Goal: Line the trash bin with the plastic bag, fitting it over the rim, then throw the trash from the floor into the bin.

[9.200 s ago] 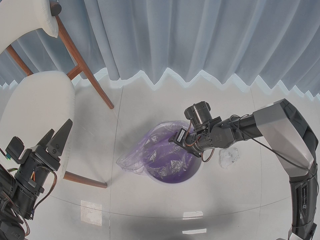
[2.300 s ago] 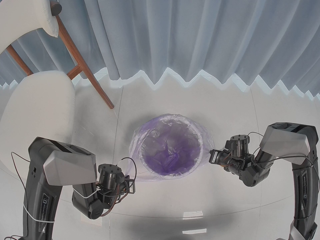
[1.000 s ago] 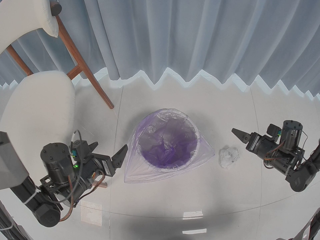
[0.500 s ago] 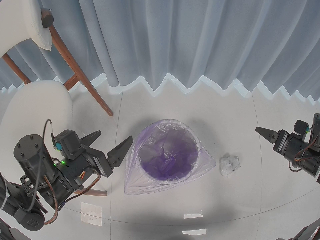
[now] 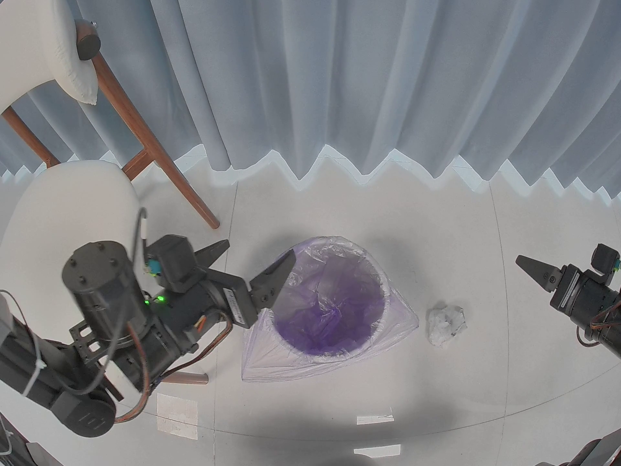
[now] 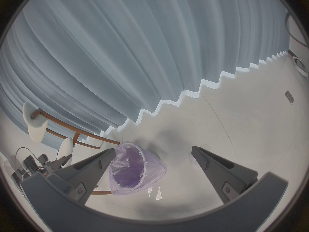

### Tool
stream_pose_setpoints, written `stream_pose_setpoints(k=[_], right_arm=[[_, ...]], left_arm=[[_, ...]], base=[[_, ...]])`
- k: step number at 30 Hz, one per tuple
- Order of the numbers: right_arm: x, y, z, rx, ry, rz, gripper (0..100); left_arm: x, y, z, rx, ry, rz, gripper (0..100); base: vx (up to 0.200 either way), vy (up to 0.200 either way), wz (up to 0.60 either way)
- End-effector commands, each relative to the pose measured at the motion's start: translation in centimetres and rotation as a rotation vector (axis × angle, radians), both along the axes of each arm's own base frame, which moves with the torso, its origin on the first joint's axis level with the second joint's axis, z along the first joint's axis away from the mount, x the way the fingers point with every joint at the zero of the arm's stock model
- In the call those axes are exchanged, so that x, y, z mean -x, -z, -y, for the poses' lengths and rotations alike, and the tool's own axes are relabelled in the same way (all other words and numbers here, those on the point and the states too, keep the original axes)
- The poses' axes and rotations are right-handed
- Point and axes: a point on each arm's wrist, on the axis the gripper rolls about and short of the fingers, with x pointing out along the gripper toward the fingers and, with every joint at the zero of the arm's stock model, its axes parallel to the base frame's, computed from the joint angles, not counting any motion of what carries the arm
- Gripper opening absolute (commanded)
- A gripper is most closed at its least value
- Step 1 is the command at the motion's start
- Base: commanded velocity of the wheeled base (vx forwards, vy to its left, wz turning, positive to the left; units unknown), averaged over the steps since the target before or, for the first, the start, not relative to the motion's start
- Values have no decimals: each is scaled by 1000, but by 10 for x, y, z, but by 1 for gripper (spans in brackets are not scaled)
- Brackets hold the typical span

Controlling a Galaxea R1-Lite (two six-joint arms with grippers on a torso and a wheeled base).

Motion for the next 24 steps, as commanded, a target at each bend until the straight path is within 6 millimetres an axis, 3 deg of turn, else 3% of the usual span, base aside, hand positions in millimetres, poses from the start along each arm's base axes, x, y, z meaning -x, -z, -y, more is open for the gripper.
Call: stream_pose_setpoints(k=[1,7,14,19,24], right_arm=[[7,-10,2,-14,4,42,100],[5,-18,1,-20,2,70,100],[5,-21,2,-23,4,81,100],[4,-19,1,-24,1,70,100],[2,-20,1,-24,1,70,100]], left_arm=[[-54,44,30,-156,-25,-41,100],[-84,80,46,-203,-37,-87,100],[-122,98,31,-268,-126,-70,100],[-132,109,21,-355,-144,-46,100],[-139,119,25,-365,-145,-42,100]], base=[[0,0,0],[0,0,0],[0,0,0],[0,0,0],[0,0,0]])
